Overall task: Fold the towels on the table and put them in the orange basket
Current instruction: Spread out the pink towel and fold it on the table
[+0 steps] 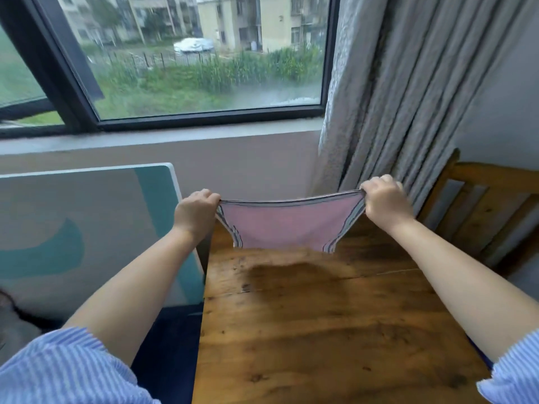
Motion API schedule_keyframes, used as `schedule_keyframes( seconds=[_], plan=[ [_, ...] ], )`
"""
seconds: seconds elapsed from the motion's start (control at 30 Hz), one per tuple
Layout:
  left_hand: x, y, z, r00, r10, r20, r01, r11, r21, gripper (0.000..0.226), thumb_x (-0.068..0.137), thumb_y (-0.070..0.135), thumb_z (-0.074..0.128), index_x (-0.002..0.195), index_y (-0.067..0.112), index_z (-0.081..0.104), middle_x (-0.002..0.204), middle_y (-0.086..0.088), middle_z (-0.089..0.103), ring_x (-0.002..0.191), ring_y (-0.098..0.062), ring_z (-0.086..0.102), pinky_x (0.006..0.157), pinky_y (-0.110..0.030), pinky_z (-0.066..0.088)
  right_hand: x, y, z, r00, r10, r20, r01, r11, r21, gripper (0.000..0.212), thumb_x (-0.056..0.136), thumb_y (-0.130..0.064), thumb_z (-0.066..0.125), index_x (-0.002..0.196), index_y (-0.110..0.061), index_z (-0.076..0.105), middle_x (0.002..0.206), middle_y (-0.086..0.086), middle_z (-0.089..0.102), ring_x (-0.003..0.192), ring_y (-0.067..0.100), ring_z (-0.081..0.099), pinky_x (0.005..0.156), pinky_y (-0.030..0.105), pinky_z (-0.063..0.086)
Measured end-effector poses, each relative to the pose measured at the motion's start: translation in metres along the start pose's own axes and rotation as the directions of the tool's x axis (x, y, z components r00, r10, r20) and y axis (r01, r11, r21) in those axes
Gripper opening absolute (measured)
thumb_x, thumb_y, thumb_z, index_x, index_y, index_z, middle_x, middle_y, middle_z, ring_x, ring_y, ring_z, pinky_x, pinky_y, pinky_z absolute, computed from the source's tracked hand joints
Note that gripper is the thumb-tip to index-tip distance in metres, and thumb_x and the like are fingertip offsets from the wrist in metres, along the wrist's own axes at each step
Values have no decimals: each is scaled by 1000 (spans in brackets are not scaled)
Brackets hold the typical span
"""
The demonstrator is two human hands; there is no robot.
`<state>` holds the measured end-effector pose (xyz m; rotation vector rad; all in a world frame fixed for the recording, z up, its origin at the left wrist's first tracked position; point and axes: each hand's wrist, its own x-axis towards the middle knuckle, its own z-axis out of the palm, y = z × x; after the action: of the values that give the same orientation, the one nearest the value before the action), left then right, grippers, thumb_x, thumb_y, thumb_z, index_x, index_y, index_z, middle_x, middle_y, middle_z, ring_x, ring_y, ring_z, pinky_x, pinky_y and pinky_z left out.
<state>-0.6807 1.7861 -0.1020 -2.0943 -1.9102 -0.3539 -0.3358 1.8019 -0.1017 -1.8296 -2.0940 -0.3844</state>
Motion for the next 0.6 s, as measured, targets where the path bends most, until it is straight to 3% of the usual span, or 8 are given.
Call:
schedule_keyframes(
  seconds=[0.1,0.27,0.4,0.5,0.53,0.6],
  plan=[
    [1,5,-17,979,34,-201,-48,997,-68,7,71,-12,67,75,-6,65,70,-24,63,55,-38,63,44,-39,50,9,-2,-18,970,121,-210,-76,974,213,22,83,7,47,99,9,62,98,30,60,98,42,52,78,45,40],
    [0,-1,-30,933,253,-256,-235,967,97,25,47,-9,84,60,2,65,52,-10,60,33,-23,54,29,-20,39,14,7,-26,990,95,-109,-63,961,270,21,87,0,48,100,7,63,101,28,61,100,40,54,77,42,42],
    [0,-6,-20,899,412,-150,-374,899,226,32,33,-6,87,51,6,63,48,-6,58,36,-21,56,30,-17,39,16,14,-12,993,32,116,-60,966,251,23,87,-2,48,104,2,62,110,22,61,106,36,55,83,39,44],
    [10,-1,-19,885,465,27,-450,839,307,35,22,-3,84,43,10,60,44,-2,57,39,-19,56,35,-14,39,21,11,2,938,-51,342,-7,986,169,24,87,-4,47,106,-2,61,115,18,61,108,31,55,85,34,43],
    [15,2,-17,897,436,76,-436,839,325,31,29,-1,84,48,10,62,50,-3,60,46,-19,60,39,-16,42,24,6,7,916,-65,395,15,992,128,24,87,-5,46,106,-4,61,115,17,60,108,31,55,84,34,44],
    [28,6,-14,948,263,176,-311,878,363,17,66,1,69,81,7,68,86,-6,68,84,-21,64,63,-24,50,33,-5,16,917,-60,395,24,995,95,24,87,-5,44,106,-6,59,115,16,59,106,33,56,83,36,45]
  ],
)
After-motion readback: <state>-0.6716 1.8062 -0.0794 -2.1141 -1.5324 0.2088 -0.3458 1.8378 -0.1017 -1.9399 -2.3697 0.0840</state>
